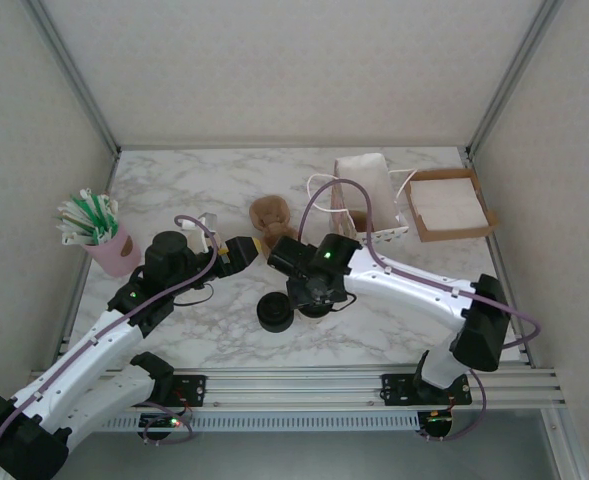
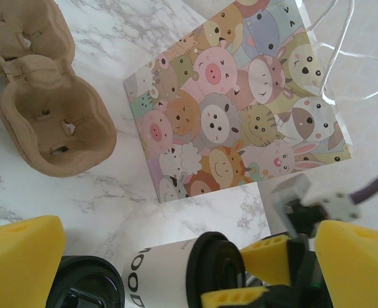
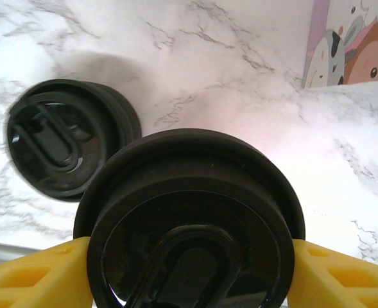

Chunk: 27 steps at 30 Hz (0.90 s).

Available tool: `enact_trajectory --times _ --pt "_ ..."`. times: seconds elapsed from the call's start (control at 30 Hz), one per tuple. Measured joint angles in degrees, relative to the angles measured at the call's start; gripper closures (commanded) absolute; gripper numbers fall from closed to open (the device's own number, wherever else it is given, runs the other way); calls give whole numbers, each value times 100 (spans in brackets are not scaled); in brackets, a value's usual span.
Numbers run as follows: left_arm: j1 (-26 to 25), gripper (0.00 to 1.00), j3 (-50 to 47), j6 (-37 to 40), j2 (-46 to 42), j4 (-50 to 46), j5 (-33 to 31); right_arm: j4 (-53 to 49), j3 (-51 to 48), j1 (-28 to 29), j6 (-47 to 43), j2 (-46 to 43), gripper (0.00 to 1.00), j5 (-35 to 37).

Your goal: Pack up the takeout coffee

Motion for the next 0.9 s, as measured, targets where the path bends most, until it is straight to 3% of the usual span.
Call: enact_trajectory --times 0.4,0.9 --pt "0 2 566 24 219 0 28 -531 1154 66 -588 -951 32 -4" --pt "-2 10 1497 66 918 24 251 -1462 3414 -22 -1379 -1043 33 632"
